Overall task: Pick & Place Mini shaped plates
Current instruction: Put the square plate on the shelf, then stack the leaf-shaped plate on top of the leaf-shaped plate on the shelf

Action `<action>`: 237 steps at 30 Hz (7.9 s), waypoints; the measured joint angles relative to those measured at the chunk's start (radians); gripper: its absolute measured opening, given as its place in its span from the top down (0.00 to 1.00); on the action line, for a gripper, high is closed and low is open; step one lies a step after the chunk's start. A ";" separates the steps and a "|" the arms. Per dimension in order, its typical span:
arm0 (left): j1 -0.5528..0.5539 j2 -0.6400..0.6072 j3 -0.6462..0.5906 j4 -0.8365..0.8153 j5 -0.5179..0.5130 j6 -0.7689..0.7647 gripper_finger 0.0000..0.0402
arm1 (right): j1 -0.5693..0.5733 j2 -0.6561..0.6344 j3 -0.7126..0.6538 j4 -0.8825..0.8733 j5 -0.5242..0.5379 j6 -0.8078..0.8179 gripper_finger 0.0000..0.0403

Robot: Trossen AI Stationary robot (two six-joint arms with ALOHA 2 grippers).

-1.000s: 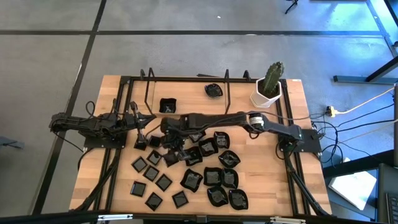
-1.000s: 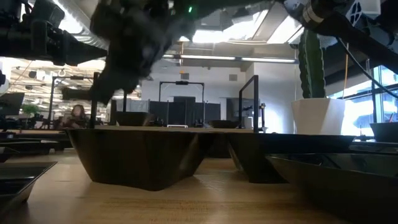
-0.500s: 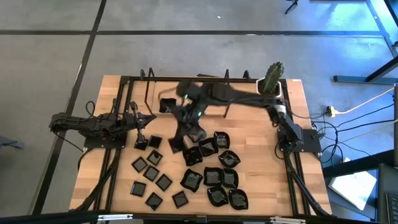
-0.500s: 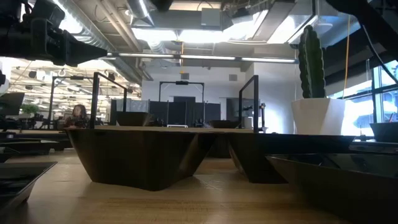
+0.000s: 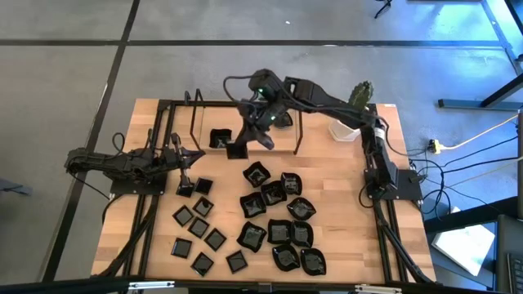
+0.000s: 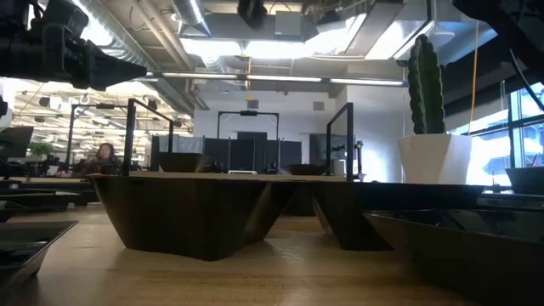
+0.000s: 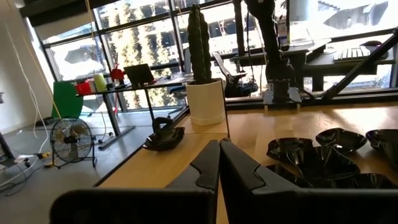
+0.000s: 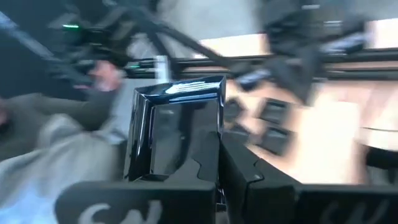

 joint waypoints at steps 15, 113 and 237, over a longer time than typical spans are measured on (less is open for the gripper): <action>0.000 0.000 0.000 0.026 -0.001 0.030 0.98 | -0.179 0.001 -0.217 -0.080 0.423 -0.219 0.98; 0.000 0.000 0.000 0.012 -0.026 0.047 0.99 | 0.117 0.063 -0.607 -0.219 -0.249 -0.675 0.99; 0.000 0.024 0.000 -0.008 0.028 -0.042 0.98 | 0.036 -0.758 -2.100 1.968 0.107 -0.039 0.99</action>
